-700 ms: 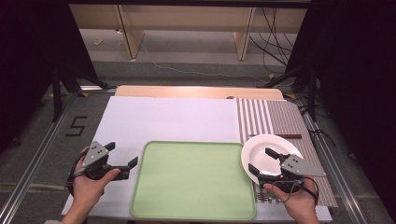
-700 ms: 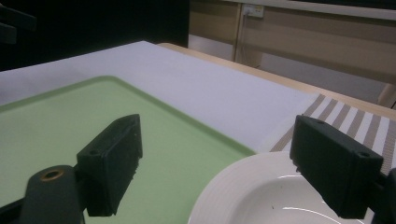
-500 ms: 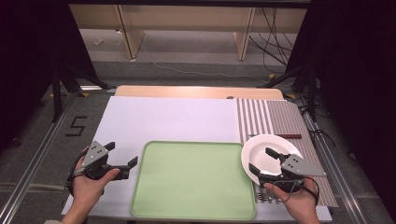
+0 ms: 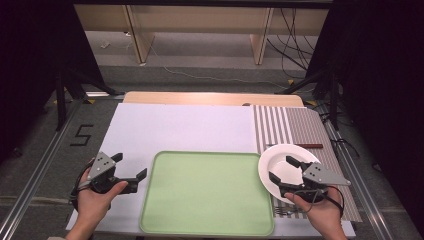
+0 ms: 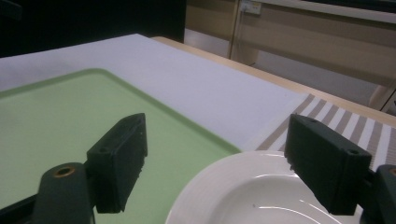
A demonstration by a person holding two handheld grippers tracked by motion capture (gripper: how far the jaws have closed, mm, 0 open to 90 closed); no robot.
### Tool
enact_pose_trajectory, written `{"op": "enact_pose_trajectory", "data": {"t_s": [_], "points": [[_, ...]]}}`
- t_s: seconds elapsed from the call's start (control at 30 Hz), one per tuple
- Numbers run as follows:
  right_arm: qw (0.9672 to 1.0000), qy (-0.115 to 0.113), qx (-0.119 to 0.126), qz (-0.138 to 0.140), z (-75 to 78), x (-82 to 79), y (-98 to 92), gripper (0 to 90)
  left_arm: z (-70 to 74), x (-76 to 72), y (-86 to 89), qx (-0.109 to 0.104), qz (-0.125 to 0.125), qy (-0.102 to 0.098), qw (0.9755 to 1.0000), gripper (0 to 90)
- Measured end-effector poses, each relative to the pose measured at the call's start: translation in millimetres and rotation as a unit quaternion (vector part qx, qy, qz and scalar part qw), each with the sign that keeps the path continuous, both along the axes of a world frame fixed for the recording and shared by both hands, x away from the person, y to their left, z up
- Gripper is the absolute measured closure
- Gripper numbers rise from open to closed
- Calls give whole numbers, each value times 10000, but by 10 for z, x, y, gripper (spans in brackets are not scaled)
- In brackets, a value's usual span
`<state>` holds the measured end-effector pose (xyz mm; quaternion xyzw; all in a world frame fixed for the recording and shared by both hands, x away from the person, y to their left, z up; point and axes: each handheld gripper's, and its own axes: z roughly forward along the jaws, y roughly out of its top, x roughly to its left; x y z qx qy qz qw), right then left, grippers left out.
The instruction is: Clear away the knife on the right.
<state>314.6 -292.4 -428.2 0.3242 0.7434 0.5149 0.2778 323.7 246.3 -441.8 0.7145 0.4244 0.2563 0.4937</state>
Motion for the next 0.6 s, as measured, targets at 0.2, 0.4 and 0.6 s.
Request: {"op": "enact_pose_trajectory", "data": {"t_s": [0.2,0.4,0.6], "points": [[9989,-5,-459,-4,123,267,-202,330,0,-4,7,-11,30,-12,10000,0],[9957,-3,-911,-141,241,526,-435,349,-5,-1,6,-42,35,0,10000,0],[9800,457,-1928,-201,272,930,-799,369,-4,-2,2,-24,19,-4,10000,0]]}}
